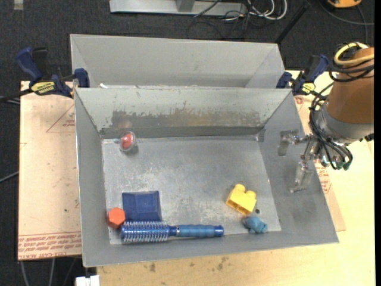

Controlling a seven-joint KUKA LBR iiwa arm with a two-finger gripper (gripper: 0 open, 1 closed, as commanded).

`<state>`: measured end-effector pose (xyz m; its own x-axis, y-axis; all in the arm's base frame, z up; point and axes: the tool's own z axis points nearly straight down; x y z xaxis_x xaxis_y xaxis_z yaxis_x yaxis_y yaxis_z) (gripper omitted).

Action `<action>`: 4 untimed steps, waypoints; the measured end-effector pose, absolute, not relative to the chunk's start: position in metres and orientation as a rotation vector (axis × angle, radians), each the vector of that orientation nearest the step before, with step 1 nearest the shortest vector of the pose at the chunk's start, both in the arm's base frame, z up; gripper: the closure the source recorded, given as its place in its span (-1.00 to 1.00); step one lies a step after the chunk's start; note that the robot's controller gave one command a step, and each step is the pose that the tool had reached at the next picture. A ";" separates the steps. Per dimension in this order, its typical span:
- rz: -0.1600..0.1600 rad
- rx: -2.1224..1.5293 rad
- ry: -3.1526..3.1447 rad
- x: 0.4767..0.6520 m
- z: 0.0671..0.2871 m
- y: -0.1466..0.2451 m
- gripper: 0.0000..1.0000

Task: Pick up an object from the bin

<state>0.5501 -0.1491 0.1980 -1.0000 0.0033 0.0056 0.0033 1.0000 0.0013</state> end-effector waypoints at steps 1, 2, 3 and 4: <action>-0.004 0.008 -3.139 0.518 0.067 -0.083 -1.00; -0.003 -0.294 -3.130 0.512 0.100 -0.056 -1.00; -0.002 -0.625 -3.079 0.507 0.104 -0.052 -1.00; -0.003 -0.692 -3.062 0.492 0.069 -0.055 -1.00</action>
Offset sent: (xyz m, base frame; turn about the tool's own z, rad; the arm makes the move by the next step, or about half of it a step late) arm -0.0312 0.0639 -0.1280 -0.0049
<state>0.4925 -0.0550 0.0688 -0.9028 0.4300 0.0024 0.4300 0.9028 0.0014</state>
